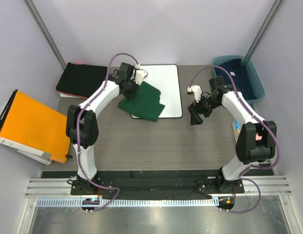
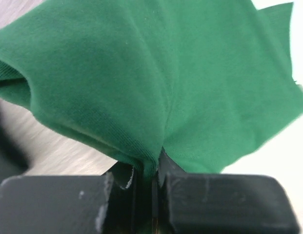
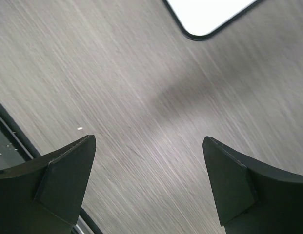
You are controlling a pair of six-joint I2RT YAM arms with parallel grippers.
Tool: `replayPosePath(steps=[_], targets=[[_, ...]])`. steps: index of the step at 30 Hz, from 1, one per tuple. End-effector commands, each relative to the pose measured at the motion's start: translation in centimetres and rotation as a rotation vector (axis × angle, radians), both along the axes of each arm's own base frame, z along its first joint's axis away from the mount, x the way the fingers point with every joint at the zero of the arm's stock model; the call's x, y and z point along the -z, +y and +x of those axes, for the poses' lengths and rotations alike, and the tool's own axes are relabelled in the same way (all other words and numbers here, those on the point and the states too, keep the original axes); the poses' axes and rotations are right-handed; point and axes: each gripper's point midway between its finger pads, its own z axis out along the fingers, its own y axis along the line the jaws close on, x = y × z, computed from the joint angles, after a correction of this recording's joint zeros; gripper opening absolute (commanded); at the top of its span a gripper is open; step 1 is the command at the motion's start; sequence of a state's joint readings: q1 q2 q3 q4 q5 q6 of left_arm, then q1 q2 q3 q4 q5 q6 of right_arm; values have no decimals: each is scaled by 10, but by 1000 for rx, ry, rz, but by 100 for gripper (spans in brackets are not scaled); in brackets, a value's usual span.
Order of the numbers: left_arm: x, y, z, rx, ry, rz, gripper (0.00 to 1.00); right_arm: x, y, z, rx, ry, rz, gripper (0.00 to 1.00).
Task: Fold and stack the t-shirts
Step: Put the neatly folded tshirt into the corner of the board with the left arm
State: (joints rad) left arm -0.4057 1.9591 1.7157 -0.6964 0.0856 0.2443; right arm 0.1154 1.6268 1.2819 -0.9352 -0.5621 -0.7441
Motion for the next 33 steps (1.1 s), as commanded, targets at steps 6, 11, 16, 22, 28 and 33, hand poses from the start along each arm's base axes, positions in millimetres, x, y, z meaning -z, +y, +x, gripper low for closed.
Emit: replayPosePath(steps=[6,11,16,22,28,33], targets=[[-42,89,70,-3,-192,259,0,-50,-22,9,8,-171,-48,98],[-55,126,110,-16,-257,346,0,-59,-23,10,10,-197,-50,98],[-92,158,150,-64,-375,395,0,-64,-23,11,18,-207,-46,98],[-110,203,176,-153,-471,460,0,-69,-24,9,30,-215,-46,98],[-118,249,176,-253,-484,494,0,-70,-25,10,33,-223,-52,98],[-128,289,170,-331,-497,527,0,-70,-22,14,38,-220,-36,98]])
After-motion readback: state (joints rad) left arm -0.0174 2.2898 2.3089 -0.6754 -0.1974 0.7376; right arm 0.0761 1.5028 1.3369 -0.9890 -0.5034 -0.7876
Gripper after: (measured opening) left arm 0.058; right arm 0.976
